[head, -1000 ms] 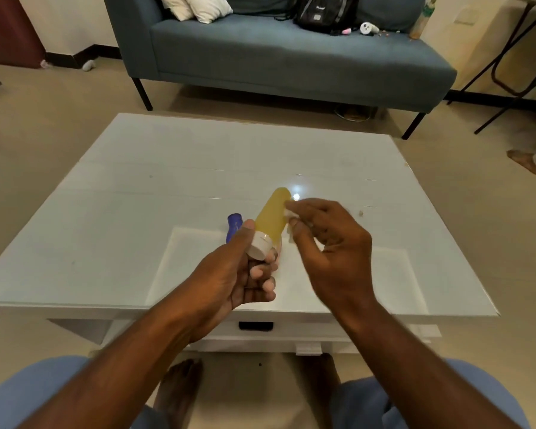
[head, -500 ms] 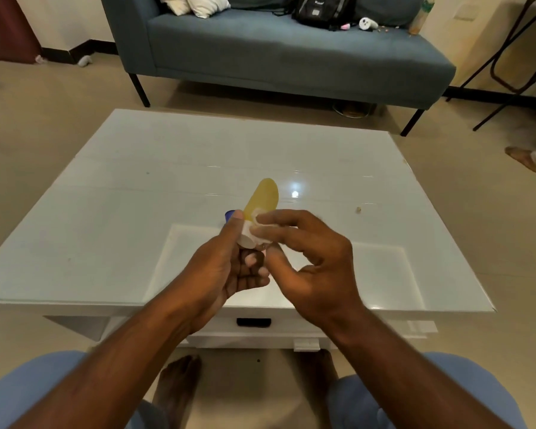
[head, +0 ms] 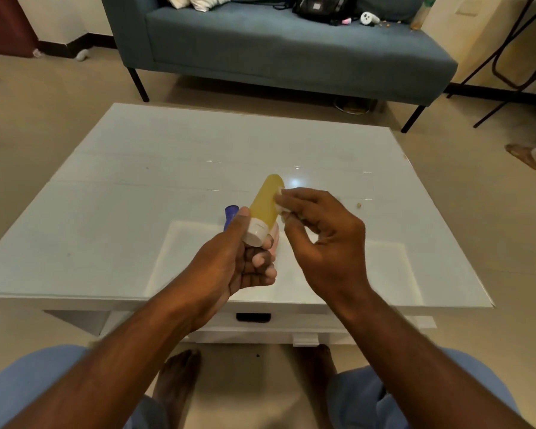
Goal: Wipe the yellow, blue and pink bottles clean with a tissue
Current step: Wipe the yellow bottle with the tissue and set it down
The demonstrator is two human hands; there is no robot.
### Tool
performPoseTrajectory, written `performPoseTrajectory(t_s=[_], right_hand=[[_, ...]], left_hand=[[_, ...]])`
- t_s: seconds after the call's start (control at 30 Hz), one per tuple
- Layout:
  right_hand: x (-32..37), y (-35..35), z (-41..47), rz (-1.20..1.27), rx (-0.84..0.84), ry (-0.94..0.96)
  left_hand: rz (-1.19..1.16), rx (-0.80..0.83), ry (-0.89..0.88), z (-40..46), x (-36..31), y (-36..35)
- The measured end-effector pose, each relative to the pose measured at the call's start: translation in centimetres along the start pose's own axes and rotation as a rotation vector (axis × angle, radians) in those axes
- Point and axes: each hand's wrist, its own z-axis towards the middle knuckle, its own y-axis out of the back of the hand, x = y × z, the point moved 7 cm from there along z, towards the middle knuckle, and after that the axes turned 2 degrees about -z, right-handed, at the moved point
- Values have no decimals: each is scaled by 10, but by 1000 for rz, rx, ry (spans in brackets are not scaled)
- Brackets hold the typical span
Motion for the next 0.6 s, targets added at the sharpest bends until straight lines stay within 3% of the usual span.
performPoseTrajectory(t_s=[0.1, 0.27, 0.43, 0.6], right_hand=[[16, -9, -13, 6, 83, 61], [5, -3, -1, -11, 4, 37], [22, -11, -14, 2, 89, 102], [-5, 4, 10, -12, -60, -32]], left_hand=[[-4, -12, -41, 1, -5, 7], [2, -15, -16, 4, -2, 7], [-2, -15, -49, 2, -5, 11], [42, 18, 5, 1, 0, 0]])
